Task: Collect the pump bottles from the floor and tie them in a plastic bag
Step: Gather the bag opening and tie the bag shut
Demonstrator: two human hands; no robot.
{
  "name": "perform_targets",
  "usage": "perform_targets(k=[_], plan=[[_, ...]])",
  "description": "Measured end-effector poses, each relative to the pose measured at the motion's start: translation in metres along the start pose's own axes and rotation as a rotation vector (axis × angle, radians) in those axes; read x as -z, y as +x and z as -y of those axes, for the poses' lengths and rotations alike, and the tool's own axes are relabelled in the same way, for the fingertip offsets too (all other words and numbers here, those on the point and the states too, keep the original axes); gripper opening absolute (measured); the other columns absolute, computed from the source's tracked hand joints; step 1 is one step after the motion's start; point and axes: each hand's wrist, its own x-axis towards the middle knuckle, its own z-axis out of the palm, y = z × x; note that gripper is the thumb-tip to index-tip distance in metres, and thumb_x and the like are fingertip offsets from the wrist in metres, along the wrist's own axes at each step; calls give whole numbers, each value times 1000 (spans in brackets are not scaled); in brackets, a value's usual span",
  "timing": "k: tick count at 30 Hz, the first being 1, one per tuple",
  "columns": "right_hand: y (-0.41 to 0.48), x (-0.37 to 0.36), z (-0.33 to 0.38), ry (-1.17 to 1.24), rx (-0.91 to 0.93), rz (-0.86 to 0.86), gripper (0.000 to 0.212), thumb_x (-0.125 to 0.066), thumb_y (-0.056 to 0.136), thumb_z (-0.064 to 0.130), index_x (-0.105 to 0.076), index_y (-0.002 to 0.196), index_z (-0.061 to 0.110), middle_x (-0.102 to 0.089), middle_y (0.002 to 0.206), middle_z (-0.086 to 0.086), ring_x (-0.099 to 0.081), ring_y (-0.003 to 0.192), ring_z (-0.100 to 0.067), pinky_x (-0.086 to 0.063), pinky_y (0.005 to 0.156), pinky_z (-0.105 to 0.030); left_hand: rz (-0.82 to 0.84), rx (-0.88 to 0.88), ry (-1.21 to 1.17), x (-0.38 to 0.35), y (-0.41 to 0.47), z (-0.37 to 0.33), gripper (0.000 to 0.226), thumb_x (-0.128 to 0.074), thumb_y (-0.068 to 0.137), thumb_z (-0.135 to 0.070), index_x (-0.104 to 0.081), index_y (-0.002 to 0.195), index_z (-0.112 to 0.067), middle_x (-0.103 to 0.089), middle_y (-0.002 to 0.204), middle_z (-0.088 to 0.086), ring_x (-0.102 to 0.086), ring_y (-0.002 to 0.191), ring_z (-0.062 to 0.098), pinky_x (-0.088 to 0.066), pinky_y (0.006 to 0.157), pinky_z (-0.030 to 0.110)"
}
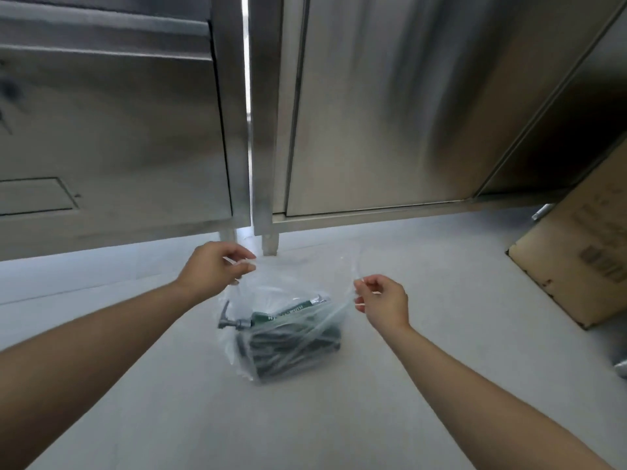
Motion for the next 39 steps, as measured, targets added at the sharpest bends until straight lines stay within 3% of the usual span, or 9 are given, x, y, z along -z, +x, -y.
perform_targets(k=[5, 10, 13, 19, 23, 26, 30, 34, 39], plan=[[31, 23, 35, -37, 106, 100, 20, -67, 84, 12, -62, 65, 18, -63, 68, -4, -63, 51, -14, -53, 47, -24, -126, -6, -94, 14, 0, -33, 22, -75, 79, -17, -69, 69, -35, -70, 71, -5, -64, 54, 2, -53, 49, 14], [51, 21, -8, -205, 112, 127, 7, -67, 84, 14, -65, 78, 10, -66, 73, -7, -64, 60, -18, -53, 52, -24, -84, 41, -5, -7, -9, -10, 14, -73, 81, -18, -70, 73, -29, -71, 76, -6, -64, 53, 4, -52, 49, 15], [60, 17, -32, -227, 85, 111, 12, -68, 84, 13, -68, 87, 1, -66, 73, -9, -62, 60, -22, -54, 56, -27, -77, 83, 56, -16, -16, 21, 11, -70, 84, -16, -70, 77, -26, -70, 80, -4, -65, 56, 9, -53, 50, 16], [41, 1, -70, -189, -8, 83, 11, -73, 80, 19, -69, 84, 10, -69, 80, -7, -67, 75, -26, -57, 79, -40, -42, 143, 56, -17, -19, 62, 18, -66, 86, -14, -69, 75, -28, -68, 81, -1, -65, 60, 13, -55, 54, 20], [-1, -8, -79, -86, 41, -20, 19, -75, 78, 21, -66, 95, 20, -68, 88, 0, -64, 76, -10, -48, 62, -9, -1, 155, 10, -27, -26, 75, 14, -66, 86, -16, -69, 77, -27, -69, 85, 2, -66, 56, 8, -54, 52, 16], [-37, -21, -75, -57, 114, -24, 23, -76, 77, 22, -64, 96, 27, -64, 92, 7, -61, 82, -7, -48, 66, -15, 47, 154, -4, -34, -34, 82, 12, -66, 86, -16, -70, 79, -26, -69, 85, 4, -64, 53, 3, -53, 52, 15], [-82, -49, -81, -102, 202, 144, 28, -78, 74, 20, -62, 85, 40, -63, 85, 13, -58, 78, -2, -50, 67, -13, 93, 160, -28, -35, -37, 91, 13, -65, 86, -17, -70, 79, -26, -68, 84, 5, -63, 53, 2, -51, 51, 13], [-122, -70, -123, -363, 220, 382, 18, -75, 77, 27, -68, 93, 25, -62, 83, 14, -57, 77, 1, -44, 69, -11, 99, 164, -41, -33, -31, 102, 17, -63, 87, -15, -69, 78, -28, -66, 82, 2, -63, 55, 3, -51, 51, 14], [-141, -83, -157, -533, 212, 481, 29, -71, 79, 31, -67, 104, 17, -63, 107, 3, -57, 101, -11, -31, 82, -5, 102, 179, -69, -30, -29, 115, 17, -61, 89, -14, -68, 79, -26, -66, 82, 2, -64, 54, 0, -51, 49, 13]])
